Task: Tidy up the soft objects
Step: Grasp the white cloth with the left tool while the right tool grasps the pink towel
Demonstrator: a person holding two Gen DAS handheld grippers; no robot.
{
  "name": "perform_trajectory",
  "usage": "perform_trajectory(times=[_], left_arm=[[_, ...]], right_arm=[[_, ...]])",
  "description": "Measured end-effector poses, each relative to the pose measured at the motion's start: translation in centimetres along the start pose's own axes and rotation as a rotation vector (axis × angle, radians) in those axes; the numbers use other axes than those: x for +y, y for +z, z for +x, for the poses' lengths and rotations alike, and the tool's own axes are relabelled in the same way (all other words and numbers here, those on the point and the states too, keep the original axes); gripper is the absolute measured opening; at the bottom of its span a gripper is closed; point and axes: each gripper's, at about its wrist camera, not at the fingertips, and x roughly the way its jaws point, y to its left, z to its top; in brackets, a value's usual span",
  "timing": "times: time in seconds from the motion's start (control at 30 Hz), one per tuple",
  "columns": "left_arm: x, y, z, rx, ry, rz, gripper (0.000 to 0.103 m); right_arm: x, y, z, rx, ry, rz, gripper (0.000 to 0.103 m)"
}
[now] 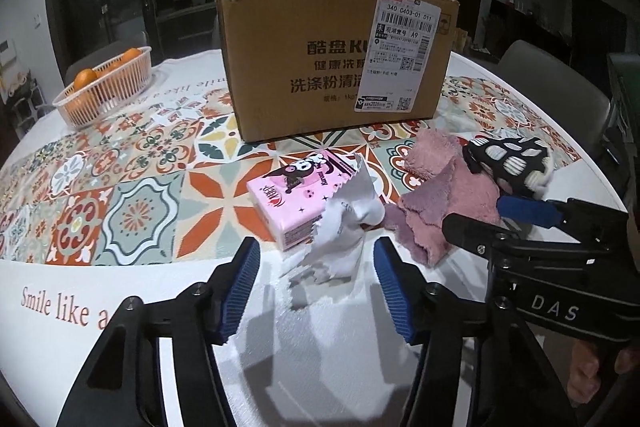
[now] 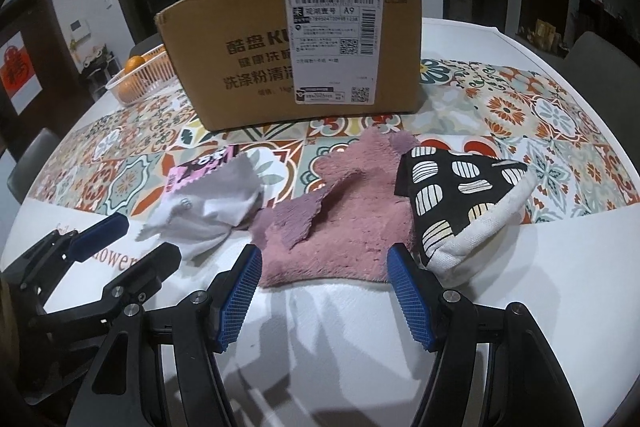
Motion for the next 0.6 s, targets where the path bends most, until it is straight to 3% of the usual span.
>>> perform_trajectory(times=[0.13, 0.3, 0.43, 0.5, 0.57, 0.6], left_arm=[[0.1, 0.2, 1.2, 0.034, -0.025, -0.024, 0.045], [0.1, 0.2, 2.0, 0.063, -0.054, -0.051, 0.024], [-0.1, 0.0, 2.2, 0.069, -0.067, -0.050, 0.017], [-0.2, 0.0, 2.1, 0.069, -0.073, -0.043, 0.014], [-0.4, -0.1, 1.9, 0.061, -0.072, -0.039, 0.013], [-0.5, -0.1, 1.8, 0.058, -0.072, -0.039, 0.013]], right_arm=[[-0.4, 0.4, 1.0, 0.029, 0.004, 0.014, 0.066], [0.2, 0.4, 1.5, 0.037, -0.024, -0.029, 0.065], [0.5, 0.1, 1.5, 0.033, -0.086, -0.069, 0.042], [0.3, 0.1, 1.5, 0.029, -0.091, -0.073, 0.034], [0.2, 0.1, 1.4, 0.033, -0.067, -0.072, 0.018], [0.1, 0.1, 1.4, 0.035, -0.057, -0.070, 0.016]])
